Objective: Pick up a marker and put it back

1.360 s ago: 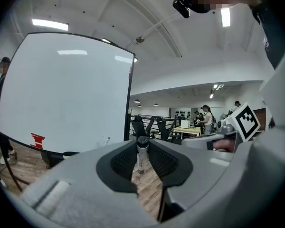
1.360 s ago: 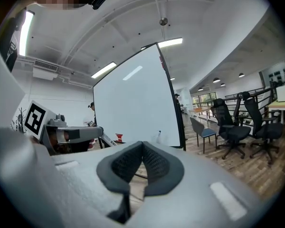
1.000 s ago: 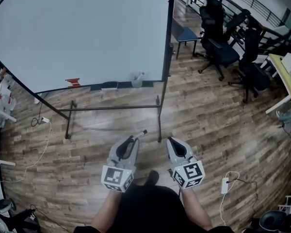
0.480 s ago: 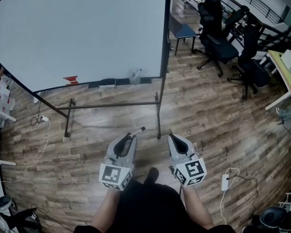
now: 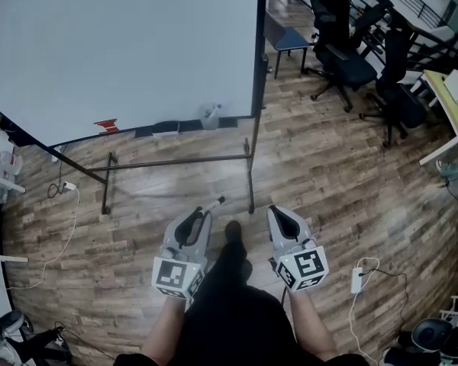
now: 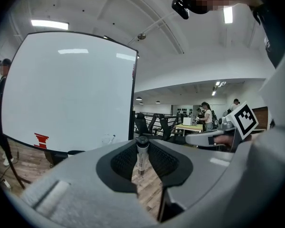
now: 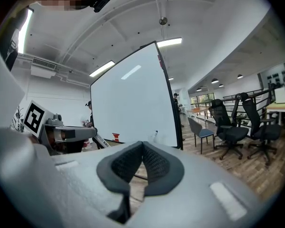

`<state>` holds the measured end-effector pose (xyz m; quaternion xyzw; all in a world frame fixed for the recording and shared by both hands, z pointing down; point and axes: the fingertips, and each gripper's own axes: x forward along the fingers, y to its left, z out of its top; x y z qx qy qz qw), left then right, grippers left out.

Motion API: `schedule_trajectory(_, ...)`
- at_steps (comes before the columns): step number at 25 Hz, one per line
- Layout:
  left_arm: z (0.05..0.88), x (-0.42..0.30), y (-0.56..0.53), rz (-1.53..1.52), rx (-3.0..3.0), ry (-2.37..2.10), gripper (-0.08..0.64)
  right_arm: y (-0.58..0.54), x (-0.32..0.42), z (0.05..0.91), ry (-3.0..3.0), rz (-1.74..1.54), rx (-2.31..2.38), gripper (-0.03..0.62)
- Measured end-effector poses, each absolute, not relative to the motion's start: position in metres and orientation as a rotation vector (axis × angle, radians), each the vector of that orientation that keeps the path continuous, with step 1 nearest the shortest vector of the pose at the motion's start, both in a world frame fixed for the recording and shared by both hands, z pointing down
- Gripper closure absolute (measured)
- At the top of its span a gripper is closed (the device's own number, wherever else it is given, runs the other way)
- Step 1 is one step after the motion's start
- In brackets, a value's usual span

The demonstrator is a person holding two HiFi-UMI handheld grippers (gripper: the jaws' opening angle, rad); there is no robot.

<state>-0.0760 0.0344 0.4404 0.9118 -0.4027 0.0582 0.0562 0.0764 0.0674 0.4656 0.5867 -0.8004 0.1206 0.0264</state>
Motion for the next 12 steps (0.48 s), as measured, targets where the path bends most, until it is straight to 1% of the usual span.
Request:
schedule_trajectory(6, 0.445, -0.05, -0.013, 0.149, 2.749, -1.181, 0.477, 0.028, 0.1, 0.459, -2.449, 0.367, 1.842, 0.591)
schedule_trajectory(12, 0.445, -0.029, -0.074, 0.131, 2.743, -1.202, 0.477, -0.034, 0.117, 0.455, -2.464, 0.35, 1.801, 0.591)
